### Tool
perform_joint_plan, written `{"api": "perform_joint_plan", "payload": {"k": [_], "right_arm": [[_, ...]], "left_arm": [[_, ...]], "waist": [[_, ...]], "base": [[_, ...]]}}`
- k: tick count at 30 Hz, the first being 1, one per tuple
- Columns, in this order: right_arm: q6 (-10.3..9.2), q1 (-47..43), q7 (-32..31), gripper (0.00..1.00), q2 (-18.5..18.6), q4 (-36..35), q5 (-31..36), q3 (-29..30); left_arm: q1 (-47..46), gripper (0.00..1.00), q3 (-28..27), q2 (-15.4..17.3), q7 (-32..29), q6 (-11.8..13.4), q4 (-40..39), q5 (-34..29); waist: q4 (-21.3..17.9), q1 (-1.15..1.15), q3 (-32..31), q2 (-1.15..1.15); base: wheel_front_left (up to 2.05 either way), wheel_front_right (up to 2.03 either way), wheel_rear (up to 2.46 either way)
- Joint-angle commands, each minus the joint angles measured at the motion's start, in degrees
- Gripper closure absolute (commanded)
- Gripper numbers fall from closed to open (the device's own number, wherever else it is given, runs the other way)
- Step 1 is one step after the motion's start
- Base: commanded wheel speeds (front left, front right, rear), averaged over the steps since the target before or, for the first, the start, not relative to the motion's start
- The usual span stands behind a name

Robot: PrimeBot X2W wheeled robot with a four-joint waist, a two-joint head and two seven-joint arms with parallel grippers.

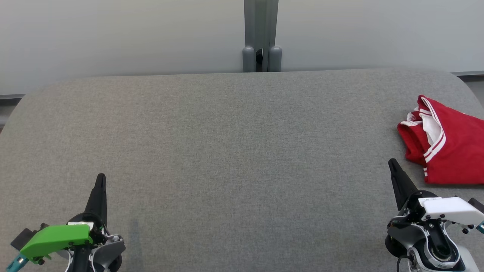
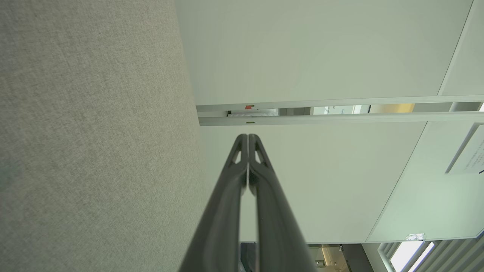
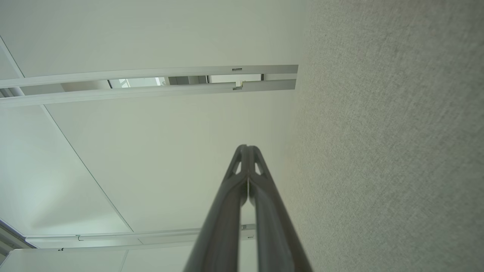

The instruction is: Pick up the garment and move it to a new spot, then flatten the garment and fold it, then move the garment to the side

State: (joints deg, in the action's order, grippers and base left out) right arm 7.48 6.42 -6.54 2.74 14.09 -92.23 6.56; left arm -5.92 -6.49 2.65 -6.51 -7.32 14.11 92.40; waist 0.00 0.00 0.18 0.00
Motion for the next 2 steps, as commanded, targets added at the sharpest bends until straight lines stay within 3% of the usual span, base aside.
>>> {"api": "perform_joint_plan", "payload": {"k": [1, 2], "right_arm": [[0.02, -0.47, -0.19, 1.00, 0.26, -0.30, -0.35, 0.11], [0.02, -0.47, -0.19, 1.00, 0.26, -0.30, -0.36, 0.10]], "left_arm": [[-0.63, 1.00, -0.15, 0.42, -0.24, -0.39, -0.17, 0.06], [-0.63, 1.00, -0.15, 0.42, -0.24, -0.39, -0.17, 0.06]], "waist": [[0.00, 0.00, 0.00, 0.00], [0.00, 0.00, 0.00, 0.00]], "base": [[0.00, 0.00, 0.00], [0.00, 0.00, 0.00]]}}
